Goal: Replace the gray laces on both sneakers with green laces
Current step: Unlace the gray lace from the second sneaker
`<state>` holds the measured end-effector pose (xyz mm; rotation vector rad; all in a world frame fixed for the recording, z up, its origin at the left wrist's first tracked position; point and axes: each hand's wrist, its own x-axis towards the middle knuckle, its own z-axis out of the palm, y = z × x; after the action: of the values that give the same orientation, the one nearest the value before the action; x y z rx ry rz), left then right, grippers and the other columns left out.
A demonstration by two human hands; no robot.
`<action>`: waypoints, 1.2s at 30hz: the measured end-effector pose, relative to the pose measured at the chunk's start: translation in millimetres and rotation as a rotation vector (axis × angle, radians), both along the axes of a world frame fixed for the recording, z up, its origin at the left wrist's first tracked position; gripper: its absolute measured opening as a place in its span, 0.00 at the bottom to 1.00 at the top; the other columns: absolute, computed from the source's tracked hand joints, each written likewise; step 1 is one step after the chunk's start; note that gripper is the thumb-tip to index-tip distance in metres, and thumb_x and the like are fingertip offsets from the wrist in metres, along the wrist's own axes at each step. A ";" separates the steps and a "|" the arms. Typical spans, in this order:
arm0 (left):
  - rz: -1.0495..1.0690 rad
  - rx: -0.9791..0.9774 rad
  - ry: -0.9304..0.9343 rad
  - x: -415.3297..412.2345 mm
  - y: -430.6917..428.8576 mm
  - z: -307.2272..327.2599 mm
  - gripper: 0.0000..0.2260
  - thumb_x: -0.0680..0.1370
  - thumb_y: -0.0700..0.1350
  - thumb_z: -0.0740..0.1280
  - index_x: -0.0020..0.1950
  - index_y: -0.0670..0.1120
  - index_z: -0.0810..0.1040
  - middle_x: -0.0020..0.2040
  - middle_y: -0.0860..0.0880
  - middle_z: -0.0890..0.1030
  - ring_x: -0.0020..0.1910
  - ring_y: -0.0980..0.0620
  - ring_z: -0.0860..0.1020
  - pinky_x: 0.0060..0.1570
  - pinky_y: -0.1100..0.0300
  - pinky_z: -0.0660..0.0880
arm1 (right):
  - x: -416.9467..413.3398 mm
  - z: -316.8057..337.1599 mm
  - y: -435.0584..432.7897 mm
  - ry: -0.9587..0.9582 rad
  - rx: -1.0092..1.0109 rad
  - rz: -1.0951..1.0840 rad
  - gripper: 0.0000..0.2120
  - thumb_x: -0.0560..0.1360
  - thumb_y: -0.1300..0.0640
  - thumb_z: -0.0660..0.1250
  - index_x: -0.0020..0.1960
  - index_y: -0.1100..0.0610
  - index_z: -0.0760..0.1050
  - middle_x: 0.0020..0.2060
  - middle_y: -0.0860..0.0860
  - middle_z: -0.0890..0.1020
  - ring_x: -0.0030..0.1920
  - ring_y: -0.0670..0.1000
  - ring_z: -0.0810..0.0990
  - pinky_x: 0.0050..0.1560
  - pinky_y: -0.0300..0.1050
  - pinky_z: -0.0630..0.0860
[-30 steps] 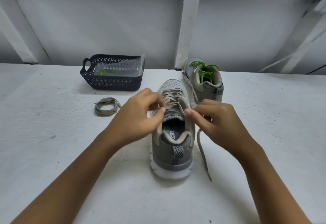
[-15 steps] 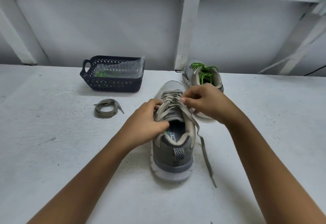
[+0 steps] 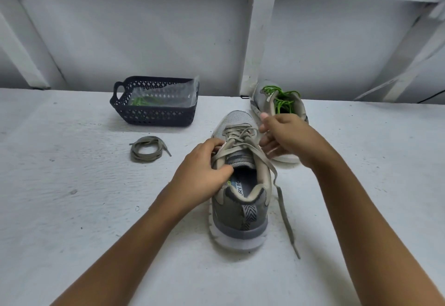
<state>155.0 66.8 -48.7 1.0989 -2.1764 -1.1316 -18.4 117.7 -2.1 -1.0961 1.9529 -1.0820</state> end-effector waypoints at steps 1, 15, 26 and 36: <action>-0.001 0.004 -0.001 -0.2 0.2 0.2 0.20 0.72 0.43 0.66 0.64 0.54 0.72 0.59 0.54 0.77 0.58 0.56 0.74 0.60 0.55 0.71 | -1.8 0.2 2.9 0.045 0.029 0.063 0.14 0.80 0.51 0.60 0.40 0.57 0.74 0.32 0.53 0.78 0.31 0.48 0.77 0.32 0.41 0.77; 0.007 0.036 0.005 0.5 3.7 2.1 0.28 0.64 0.52 0.60 0.65 0.54 0.72 0.59 0.54 0.77 0.58 0.56 0.74 0.60 0.53 0.72 | -1.3 -4.4 5.1 0.368 0.005 0.048 0.16 0.78 0.48 0.62 0.42 0.61 0.75 0.36 0.56 0.81 0.37 0.53 0.82 0.41 0.51 0.80; 0.005 0.041 0.005 0.7 3.3 -0.2 0.26 0.67 0.51 0.63 0.65 0.54 0.72 0.60 0.53 0.76 0.59 0.56 0.74 0.59 0.58 0.70 | -8.0 -10.1 9.1 0.607 -0.185 -0.270 0.10 0.78 0.55 0.62 0.45 0.60 0.77 0.38 0.53 0.80 0.40 0.52 0.76 0.37 0.41 0.65; 0.002 0.034 0.028 1.5 1.6 -3.5 0.22 0.71 0.48 0.65 0.65 0.54 0.72 0.60 0.53 0.77 0.59 0.56 0.74 0.59 0.58 0.70 | -4.6 -9.6 14.5 0.262 -0.198 -0.160 0.10 0.77 0.55 0.66 0.41 0.61 0.77 0.31 0.53 0.80 0.34 0.51 0.80 0.38 0.47 0.78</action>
<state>156.5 68.3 -52.3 1.0933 -2.1416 -1.1802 -23.0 132.2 -11.7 -1.2574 2.2054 -1.2949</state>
